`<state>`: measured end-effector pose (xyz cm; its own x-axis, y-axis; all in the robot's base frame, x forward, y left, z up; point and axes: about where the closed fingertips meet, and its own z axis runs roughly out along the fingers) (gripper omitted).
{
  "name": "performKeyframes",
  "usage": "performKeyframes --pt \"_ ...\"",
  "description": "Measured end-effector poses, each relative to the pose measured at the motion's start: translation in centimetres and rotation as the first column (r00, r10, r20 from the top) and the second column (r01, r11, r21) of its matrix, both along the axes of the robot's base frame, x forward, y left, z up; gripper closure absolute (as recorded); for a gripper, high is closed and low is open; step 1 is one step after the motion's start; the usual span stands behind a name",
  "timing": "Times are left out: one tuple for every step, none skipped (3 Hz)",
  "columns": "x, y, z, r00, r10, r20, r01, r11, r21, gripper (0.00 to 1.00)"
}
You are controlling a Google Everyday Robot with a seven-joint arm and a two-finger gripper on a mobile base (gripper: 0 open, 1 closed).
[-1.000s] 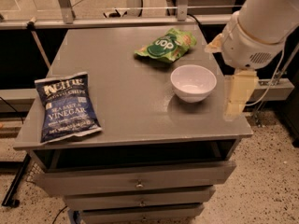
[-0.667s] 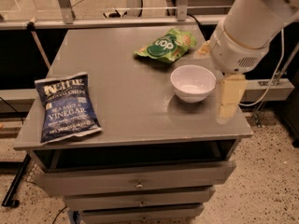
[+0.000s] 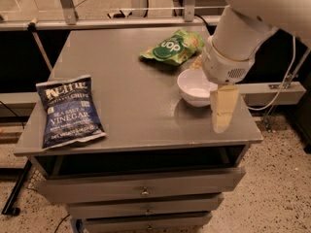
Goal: Move white bowl near blue chip bag
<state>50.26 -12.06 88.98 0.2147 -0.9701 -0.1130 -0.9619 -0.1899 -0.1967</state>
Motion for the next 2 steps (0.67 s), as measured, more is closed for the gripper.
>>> performKeyframes --pt "1.2 -0.3 -2.1 0.9995 -0.009 -0.031 0.009 1.0 -0.014 0.02" --pt "1.9 -0.5 -3.1 0.9988 -0.016 -0.047 0.016 1.0 -0.013 0.25"
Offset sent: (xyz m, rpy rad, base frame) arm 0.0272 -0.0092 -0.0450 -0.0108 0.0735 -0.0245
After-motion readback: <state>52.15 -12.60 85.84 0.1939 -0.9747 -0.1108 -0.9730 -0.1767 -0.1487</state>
